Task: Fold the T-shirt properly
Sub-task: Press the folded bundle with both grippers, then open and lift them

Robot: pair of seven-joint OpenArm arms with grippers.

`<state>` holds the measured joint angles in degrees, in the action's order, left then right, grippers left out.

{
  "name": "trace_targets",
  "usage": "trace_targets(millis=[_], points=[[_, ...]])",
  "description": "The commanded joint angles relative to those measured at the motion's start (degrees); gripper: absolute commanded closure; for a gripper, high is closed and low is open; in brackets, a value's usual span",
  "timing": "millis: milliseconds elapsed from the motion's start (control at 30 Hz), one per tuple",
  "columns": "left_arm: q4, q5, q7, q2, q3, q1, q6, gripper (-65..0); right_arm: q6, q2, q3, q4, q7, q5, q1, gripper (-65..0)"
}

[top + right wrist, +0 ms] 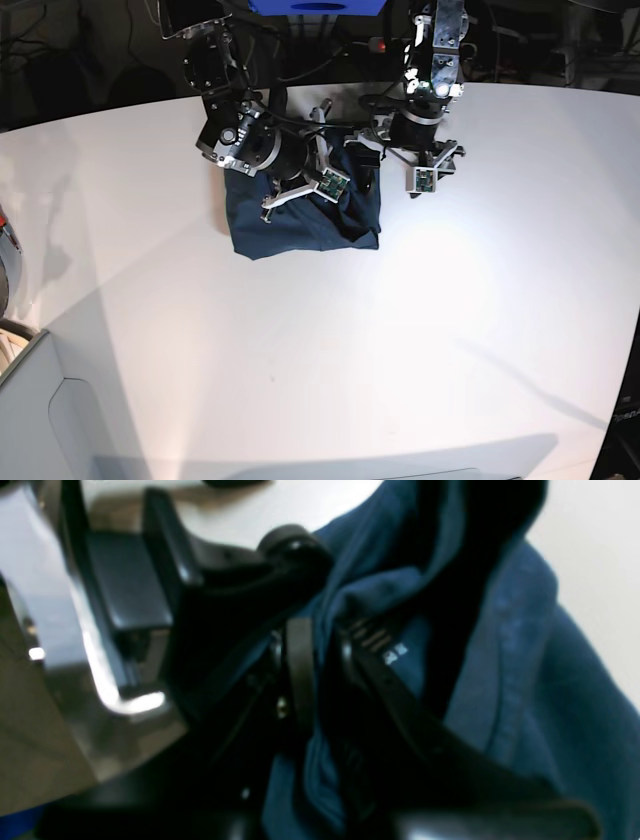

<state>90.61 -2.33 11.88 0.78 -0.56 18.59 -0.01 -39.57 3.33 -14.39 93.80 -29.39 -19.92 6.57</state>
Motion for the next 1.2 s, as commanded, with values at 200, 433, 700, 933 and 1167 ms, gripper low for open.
trace_targets(millis=[200, 433, 700, 933, 1167], points=[[6.7, -0.1, 0.1, -0.1, 0.0, 2.0, 0.4, -45.1, -0.4, 0.4, -0.2, 0.9, 1.3, 0.9, -0.7, -10.7], [14.6, -0.1, 0.1, -0.2, 2.3, 6.9, 0.4, -45.1, -0.4, 0.3, 1.6, 13.1, 1.4, 1.1, 2.1, -36.7], [23.0, -0.2, 0.1, 0.1, 3.2, 14.9, 0.0, -45.1, -0.4, 0.3, 10.7, 21.3, 1.3, 1.1, 5.9, -39.4], [22.5, -0.1, 0.1, -0.5, -11.1, 14.9, 0.5, -45.1, -0.4, -0.7, 18.7, 21.3, 1.3, 1.1, 7.1, -41.6], [15.4, -0.1, 0.1, -0.4, -18.5, 10.2, 0.6, -45.1, -0.4, -2.1, 18.8, 21.2, 0.9, 1.1, 7.1, -41.6]])
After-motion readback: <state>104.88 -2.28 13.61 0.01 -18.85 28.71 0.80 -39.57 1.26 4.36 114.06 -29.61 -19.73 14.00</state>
